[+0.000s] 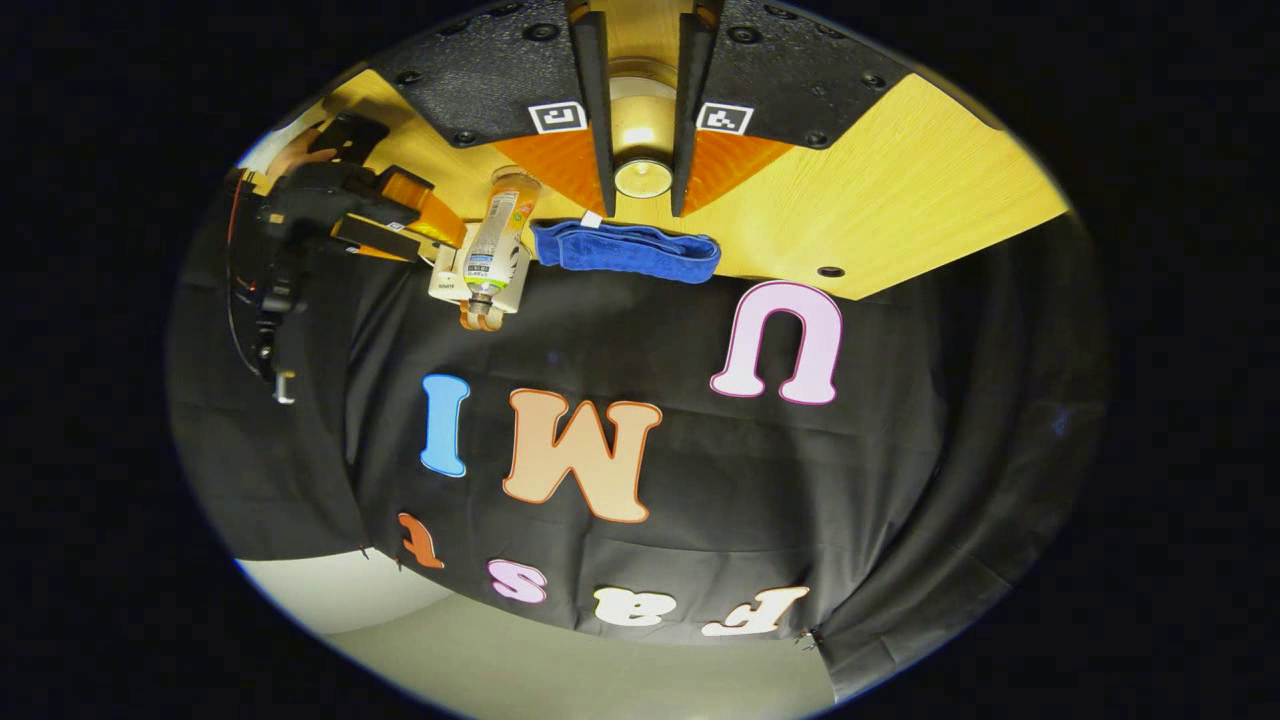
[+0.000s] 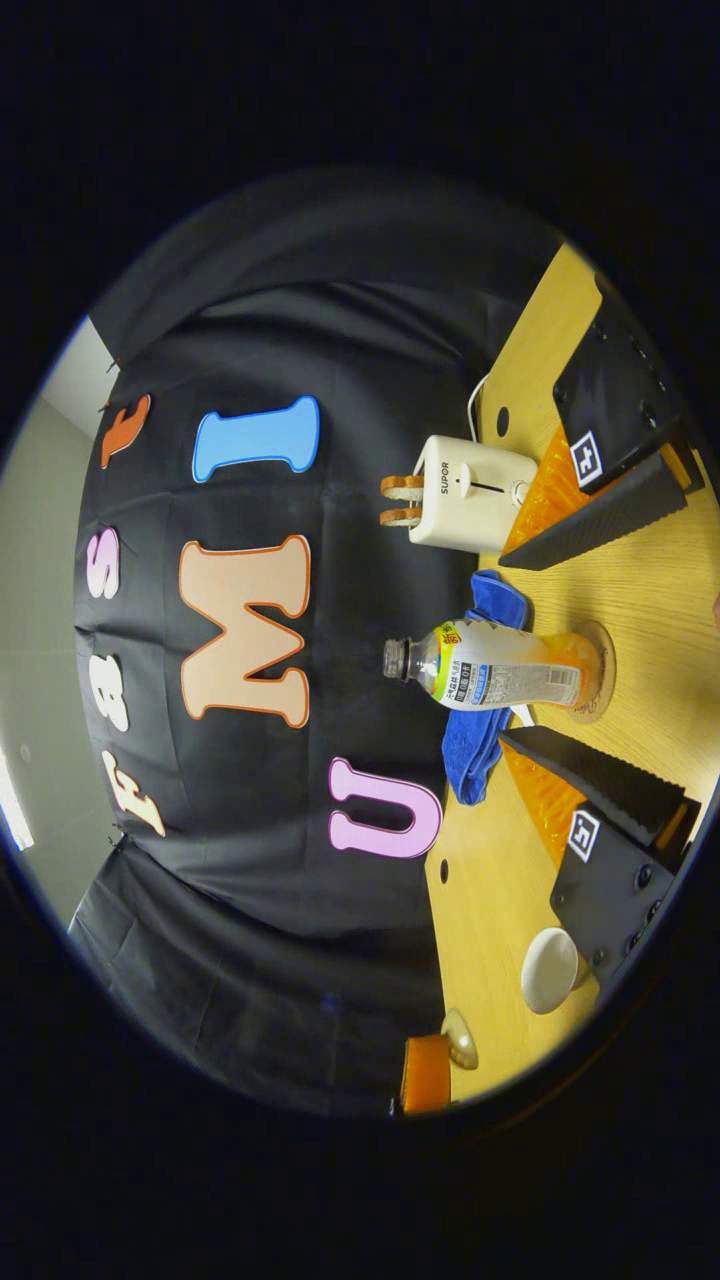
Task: Open the teacup lid with one hand, grasp the water bottle and pour water into the teacup with the other hand; after pouring, place the water bottle on the coaster and then close the teacup lid.
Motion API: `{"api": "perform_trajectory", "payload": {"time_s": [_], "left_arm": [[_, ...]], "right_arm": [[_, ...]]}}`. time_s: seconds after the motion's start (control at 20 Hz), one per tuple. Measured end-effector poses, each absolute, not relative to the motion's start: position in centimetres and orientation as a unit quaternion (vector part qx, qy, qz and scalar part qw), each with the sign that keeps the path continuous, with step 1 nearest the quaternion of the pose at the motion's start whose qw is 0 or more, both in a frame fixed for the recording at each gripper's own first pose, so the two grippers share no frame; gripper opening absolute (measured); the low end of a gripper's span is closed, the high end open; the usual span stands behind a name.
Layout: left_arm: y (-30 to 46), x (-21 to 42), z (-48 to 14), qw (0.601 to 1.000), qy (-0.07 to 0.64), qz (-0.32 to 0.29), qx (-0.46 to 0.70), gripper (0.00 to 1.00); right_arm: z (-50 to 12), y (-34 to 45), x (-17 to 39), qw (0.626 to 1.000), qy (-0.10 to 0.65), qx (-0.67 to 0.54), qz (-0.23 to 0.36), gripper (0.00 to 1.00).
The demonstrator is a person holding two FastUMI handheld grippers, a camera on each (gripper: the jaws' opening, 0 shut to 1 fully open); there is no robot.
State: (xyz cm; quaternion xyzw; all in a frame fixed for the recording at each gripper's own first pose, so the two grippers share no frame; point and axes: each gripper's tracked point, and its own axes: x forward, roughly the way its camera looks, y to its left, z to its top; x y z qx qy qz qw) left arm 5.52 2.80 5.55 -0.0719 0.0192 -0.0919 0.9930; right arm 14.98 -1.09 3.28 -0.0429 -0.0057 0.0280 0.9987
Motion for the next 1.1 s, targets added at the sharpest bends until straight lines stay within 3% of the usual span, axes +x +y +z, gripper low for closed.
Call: {"api": "perform_trajectory", "payload": {"time_s": [0.65,0.7,0.85,0.9,0.95,1.1], "left_arm": [[-0.2,8.2,0.8,0.994,0.068,-0.084,-0.008,0.26],[-0.1,8.4,0.3,0.994,0.076,-0.082,-0.007,0.25],[0.1,8.6,-1.2,0.992,0.098,-0.074,-0.006,0.26],[0.2,8.7,-1.6,0.992,0.101,-0.073,-0.004,0.26],[0.1,8.8,-2.0,0.992,0.106,-0.072,-0.002,0.26],[0.1,8.8,-2.2,0.992,0.106,-0.070,0.008,0.26]], "right_arm": [[4.0,-1.8,11.3,0.999,-0.020,-0.023,0.039,0.94],[4.2,-2.1,11.2,0.999,-0.021,-0.021,0.038,0.99],[4.6,-2.6,10.8,0.999,-0.027,-0.017,0.033,0.99],[4.7,-2.7,10.8,0.999,-0.029,-0.017,0.033,0.94],[4.7,-2.7,10.7,0.999,-0.029,-0.017,0.032,0.99],[4.3,-2.6,10.5,0.999,-0.024,-0.020,0.033,0.99]]}}
